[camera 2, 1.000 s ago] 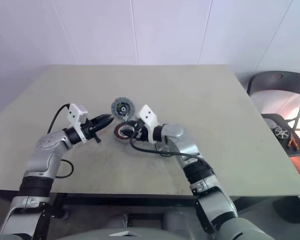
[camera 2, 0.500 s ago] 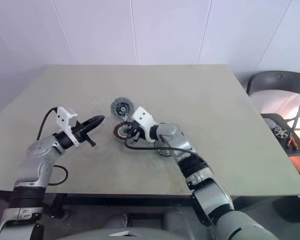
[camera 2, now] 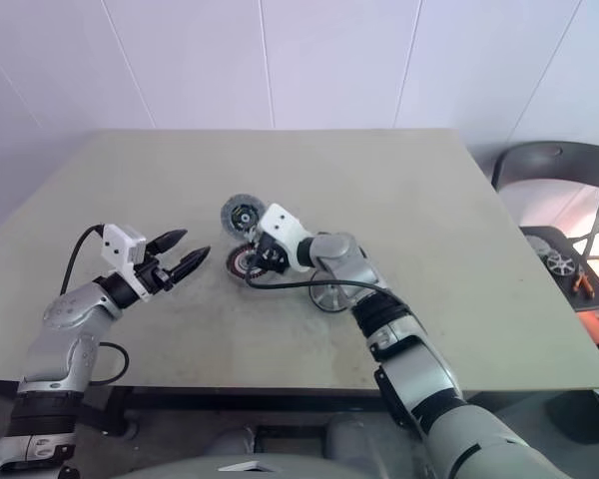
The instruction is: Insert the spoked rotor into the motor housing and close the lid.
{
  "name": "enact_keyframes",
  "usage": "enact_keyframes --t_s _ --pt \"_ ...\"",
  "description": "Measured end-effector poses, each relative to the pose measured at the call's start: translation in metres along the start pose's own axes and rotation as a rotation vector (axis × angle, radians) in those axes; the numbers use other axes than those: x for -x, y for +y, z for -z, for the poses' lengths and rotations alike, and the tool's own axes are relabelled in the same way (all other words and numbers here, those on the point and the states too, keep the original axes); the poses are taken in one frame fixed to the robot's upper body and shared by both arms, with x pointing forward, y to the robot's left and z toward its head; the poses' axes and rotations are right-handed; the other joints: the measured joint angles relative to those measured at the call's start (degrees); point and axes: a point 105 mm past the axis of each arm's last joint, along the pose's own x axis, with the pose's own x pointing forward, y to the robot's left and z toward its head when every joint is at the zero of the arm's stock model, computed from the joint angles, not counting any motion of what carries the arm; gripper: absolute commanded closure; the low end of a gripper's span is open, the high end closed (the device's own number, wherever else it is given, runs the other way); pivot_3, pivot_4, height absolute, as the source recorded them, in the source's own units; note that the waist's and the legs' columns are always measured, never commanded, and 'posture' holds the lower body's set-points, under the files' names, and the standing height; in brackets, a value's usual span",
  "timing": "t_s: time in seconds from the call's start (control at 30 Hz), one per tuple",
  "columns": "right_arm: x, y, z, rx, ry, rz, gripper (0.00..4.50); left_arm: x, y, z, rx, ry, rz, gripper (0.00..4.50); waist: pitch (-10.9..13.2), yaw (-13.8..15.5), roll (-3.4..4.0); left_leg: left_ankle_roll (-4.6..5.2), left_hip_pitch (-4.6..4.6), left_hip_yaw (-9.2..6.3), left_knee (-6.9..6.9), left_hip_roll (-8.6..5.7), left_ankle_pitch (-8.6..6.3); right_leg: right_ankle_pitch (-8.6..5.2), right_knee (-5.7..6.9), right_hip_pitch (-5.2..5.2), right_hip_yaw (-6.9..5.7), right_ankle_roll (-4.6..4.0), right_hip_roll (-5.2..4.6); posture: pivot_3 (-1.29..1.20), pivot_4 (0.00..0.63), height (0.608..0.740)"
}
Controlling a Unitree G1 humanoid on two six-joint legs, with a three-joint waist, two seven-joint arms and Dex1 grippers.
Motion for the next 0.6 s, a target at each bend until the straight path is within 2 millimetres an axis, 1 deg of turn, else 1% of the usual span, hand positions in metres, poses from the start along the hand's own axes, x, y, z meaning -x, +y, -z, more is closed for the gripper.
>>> enact_keyframes --t_s 0.07,0.1,0.27,0.3,0.6 --pt "-0.001 0.001 0.001 0.0 0.003 -0.009 2.11 0.0 -0.001 0.001 -0.002 0.002 -0.005 1.24 0.0 0.0 0.0 0.0 0.0 0.0 0.0 0.0 0.0 0.0 0.0 0.0 0.0 0.0 0.0 0.0 0.0 0.74" --pt "-0.001 0.001 0.001 0.004 0.006 -0.014 2.44 0.0 -0.001 0.0 -0.004 -0.002 -0.008 1.24 0.0 0.0 0.0 0.0 0.0 0.0 0.01 0.0 0.0 0.0 0.0 0.0 0.0 0.0 0.0 0.0 0.0 0.74" --pt "-0.002 0.001 0.001 0.024 0.019 -0.023 4.3 -0.003 -0.005 -0.002 -0.003 -0.015 -0.004 1.24 0.0 0.0 0.0 0.0 0.0 0.0 0.01 0.0 0.0 0.0 -0.01 0.01 0.0 0.0 0.0 0.0 0.0 0.74" --pt "-0.003 0.001 0.001 0.026 0.023 -0.024 4.44 -0.004 -0.007 -0.002 -0.002 -0.016 0.0 1.24 0.0 0.0 0.0 0.0 0.0 0.0 0.01 0.0 0.0 0.0 -0.01 0.01 0.0 0.0 0.0 0.0 0.0 0.74" --pt "-0.005 0.003 0.014 0.03 0.096 -0.037 4.44 -0.002 -0.009 0.002 0.006 -0.005 -0.005 1.24 0.0 0.0 0.0 0.0 0.0 0.0 0.0 0.0 0.0 0.0 -0.01 0.0 0.0 0.0 0.0 0.0 0.0 0.74"
